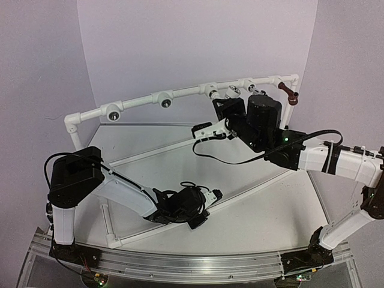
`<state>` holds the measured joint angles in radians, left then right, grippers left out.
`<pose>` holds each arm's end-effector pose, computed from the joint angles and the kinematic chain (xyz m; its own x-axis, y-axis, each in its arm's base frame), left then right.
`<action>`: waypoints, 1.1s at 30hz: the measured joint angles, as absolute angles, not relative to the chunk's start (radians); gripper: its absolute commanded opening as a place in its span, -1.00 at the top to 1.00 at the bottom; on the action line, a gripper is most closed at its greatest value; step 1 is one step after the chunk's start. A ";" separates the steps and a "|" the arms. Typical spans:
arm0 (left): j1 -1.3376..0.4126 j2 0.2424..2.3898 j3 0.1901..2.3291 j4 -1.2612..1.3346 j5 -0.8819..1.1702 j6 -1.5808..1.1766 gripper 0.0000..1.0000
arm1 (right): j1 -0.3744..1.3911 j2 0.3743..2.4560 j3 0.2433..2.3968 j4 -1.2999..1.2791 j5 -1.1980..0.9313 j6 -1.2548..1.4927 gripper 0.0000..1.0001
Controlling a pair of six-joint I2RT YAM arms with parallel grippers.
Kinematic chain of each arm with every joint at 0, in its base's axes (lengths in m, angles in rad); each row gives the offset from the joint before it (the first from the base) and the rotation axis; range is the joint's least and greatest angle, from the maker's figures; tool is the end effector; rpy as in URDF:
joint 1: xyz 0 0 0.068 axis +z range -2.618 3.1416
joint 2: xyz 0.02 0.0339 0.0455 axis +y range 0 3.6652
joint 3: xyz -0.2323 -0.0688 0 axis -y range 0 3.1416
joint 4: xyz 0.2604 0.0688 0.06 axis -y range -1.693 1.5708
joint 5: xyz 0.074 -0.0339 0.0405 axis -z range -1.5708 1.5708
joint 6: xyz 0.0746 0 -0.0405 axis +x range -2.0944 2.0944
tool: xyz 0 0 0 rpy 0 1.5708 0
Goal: Install the water faucets
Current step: Screw the water faucet onto the adaptor.
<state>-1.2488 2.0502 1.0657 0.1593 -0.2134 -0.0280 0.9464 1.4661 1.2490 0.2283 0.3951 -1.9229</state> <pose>0.1482 -0.3942 0.0280 -0.2571 0.6842 -0.6825 0.8748 0.4649 0.1365 0.2605 0.3124 0.3486 0.4894 -0.8027 0.3408 0.1868 -0.2852 -0.9401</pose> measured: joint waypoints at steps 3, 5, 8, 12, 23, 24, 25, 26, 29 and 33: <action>-1.249 2.050 1.066 0.159 -0.213 -0.028 1.00 | 0.959 1.474 1.239 0.268 0.428 -1.840 1.00; -1.249 2.050 1.066 0.159 -0.213 -0.028 1.00 | 0.969 1.486 1.238 0.297 0.459 -1.785 1.00; -1.249 2.050 1.066 0.159 -0.213 -0.028 1.00 | 0.983 1.505 1.238 0.345 0.501 -1.698 1.00; -1.249 2.050 1.066 0.159 -0.213 -0.028 1.00 | 0.989 1.522 1.259 0.366 0.529 -1.533 1.00; -1.248 2.050 1.066 0.159 -0.212 -0.028 1.00 | 1.006 1.566 1.380 0.228 0.695 -0.564 1.00; -1.248 2.050 1.066 0.159 -0.212 -0.028 1.00 | 1.008 1.567 1.393 0.199 0.707 -0.430 1.00; -1.248 2.050 1.066 0.159 -0.212 -0.028 1.00 | 1.009 1.568 1.402 0.182 0.713 -0.353 1.00; -1.248 2.050 1.066 0.159 -0.212 -0.028 1.00 | 1.009 1.568 1.412 0.160 0.715 -0.259 1.00; -1.248 2.050 1.066 0.159 -0.212 -0.028 1.00 | 1.005 1.568 1.435 0.107 0.715 0.015 1.00; -1.248 2.050 1.066 0.159 -0.212 -0.028 1.00 | 0.982 1.559 1.442 0.074 0.670 0.349 1.00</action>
<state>-1.2484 2.0502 1.0657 0.1593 -0.2119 -0.0284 0.9823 1.5588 1.4418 0.0736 0.6704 0.3489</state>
